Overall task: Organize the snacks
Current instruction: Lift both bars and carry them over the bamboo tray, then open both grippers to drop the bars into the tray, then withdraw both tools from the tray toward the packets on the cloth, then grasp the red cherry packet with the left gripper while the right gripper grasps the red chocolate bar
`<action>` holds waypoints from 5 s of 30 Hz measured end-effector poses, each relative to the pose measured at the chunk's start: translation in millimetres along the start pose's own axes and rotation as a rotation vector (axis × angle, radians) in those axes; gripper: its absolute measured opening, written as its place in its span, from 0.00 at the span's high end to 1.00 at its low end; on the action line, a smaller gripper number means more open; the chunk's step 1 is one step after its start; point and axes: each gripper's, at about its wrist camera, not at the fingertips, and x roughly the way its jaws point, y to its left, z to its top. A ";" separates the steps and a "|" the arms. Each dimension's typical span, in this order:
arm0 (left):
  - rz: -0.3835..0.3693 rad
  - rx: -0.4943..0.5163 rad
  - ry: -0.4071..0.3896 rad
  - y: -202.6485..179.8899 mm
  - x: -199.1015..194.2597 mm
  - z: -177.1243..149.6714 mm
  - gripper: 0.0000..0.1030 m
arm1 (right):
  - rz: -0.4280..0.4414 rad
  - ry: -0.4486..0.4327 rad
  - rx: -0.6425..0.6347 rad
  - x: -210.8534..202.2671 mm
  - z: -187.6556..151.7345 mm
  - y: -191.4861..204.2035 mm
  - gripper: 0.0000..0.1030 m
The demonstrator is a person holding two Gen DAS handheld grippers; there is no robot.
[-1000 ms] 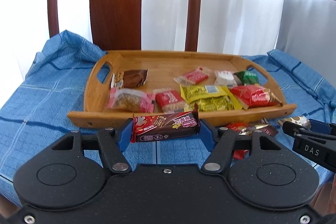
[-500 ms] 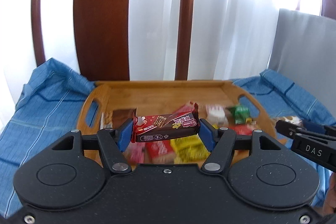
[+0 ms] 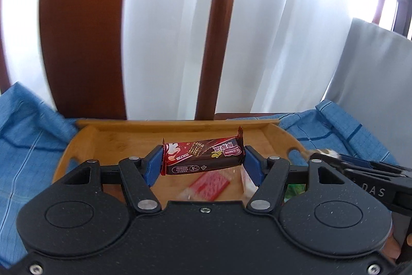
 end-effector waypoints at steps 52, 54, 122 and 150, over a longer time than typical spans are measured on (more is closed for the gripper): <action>0.063 0.024 0.181 7.4 116.7 -2.8 0.38 | -0.004 0.199 -0.223 115.6 13.1 23.1 0.38; 0.068 0.024 0.182 7.3 117.3 -3.4 0.38 | -0.005 0.200 -0.222 117.5 13.0 23.6 0.38; -0.101 0.050 0.229 -24.5 -38.3 -95.9 0.01 | 0.102 0.006 -0.306 -66.3 -122.0 27.1 0.00; -0.093 -0.048 0.360 -51.5 -12.7 -100.7 0.48 | 0.142 0.009 -0.281 -51.7 -150.2 42.8 0.00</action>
